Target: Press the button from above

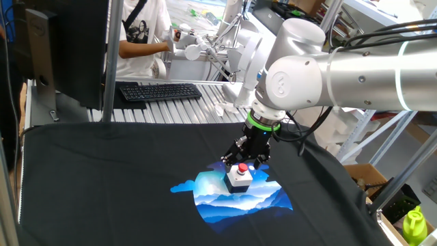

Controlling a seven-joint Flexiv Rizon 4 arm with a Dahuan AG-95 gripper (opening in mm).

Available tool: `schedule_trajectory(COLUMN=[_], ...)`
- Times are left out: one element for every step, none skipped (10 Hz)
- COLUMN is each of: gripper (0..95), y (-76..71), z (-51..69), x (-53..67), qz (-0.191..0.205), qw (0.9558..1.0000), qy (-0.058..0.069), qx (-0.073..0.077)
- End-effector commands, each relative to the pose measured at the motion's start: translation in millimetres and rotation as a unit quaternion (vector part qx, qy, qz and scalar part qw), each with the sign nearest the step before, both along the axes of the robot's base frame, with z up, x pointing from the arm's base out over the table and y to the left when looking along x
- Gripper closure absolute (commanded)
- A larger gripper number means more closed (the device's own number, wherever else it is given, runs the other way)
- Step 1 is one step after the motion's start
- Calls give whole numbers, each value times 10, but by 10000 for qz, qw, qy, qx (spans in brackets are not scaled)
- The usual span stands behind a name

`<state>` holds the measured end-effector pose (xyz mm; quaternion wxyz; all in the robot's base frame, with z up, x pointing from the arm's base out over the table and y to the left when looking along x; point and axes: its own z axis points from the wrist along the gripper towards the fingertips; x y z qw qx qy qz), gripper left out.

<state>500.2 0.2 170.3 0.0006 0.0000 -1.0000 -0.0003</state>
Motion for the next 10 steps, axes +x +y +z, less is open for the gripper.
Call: schedule_trajectory(gripper=[950,950,950,950,950,950,950,950,950,950], y=[-2,0,5,5,5,5,5,5,5,6], z=[-2,7,9,9,9,9,9,9,9,9], x=[-3,-5,-7,-7,-7,-7,-7,-7,-7,-7], qz=[-1492,-1559,-1556,-1560,-1561,-1556,-1545,-1536,-1533,-1534], qw=[9882,9865,9867,9866,9865,9866,9869,9871,9873,9873], qy=[324,366,361,356,358,359,351,348,347,346], qx=[111,349,317,324,338,327,299,275,244,238])
